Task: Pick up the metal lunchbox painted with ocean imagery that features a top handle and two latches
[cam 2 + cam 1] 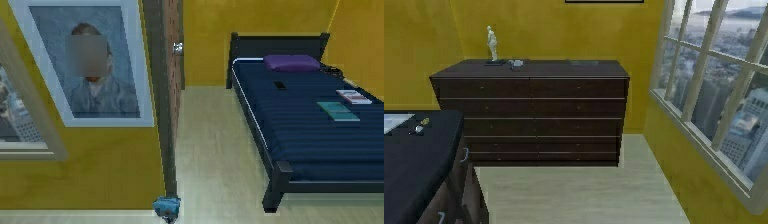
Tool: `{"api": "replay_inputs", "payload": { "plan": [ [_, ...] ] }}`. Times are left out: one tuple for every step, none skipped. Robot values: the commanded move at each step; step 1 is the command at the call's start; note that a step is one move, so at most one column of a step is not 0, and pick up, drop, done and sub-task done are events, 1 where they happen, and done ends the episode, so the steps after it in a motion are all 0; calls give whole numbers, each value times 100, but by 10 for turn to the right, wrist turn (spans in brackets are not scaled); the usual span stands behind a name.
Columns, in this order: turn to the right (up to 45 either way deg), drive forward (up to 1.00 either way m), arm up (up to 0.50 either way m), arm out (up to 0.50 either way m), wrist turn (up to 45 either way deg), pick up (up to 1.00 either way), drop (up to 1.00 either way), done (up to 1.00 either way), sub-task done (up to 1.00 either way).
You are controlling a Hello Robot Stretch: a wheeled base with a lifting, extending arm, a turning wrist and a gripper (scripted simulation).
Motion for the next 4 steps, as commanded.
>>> {"api": "replay_inputs", "payload": {
  "plan": [
    [0, 0, 0, 46, 0, 0, 0, 0, 0],
    [0, 0, 0, 0, 450, 0, 0, 0, 0],
    [0, 0, 0, 0, 450, 0, 0, 0, 0],
    [0, 0, 0, 0, 450, 0, 0, 0, 0]
  ]
}}
